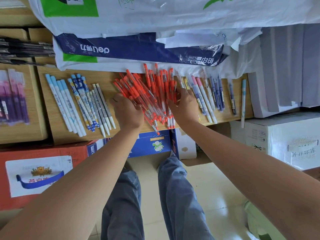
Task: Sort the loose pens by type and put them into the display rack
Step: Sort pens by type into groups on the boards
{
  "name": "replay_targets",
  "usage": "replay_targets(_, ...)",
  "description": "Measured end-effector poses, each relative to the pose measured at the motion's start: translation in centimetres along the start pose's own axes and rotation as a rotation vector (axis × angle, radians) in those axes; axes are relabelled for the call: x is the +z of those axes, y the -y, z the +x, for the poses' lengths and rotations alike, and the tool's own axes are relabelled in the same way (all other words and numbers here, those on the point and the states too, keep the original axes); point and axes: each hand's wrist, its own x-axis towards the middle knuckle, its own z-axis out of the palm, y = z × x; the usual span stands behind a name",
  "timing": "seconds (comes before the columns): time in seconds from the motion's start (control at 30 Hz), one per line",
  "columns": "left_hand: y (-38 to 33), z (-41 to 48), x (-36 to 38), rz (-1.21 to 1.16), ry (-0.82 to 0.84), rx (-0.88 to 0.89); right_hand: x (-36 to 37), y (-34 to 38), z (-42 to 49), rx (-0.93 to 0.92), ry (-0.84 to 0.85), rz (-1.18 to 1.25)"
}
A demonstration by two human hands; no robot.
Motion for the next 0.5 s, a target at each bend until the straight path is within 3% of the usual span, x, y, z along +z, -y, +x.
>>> replay_targets(0.17,-0.5,0.6,-0.4,-0.134,-0.04,-0.084,-0.2,1.0,0.3,0.013,-0.001,-0.027)
replay_targets(0.5,-1.4,0.4,0.3,-0.099,0.04,-0.123,0.4,1.3,0.8,0.027,0.044,-0.09)
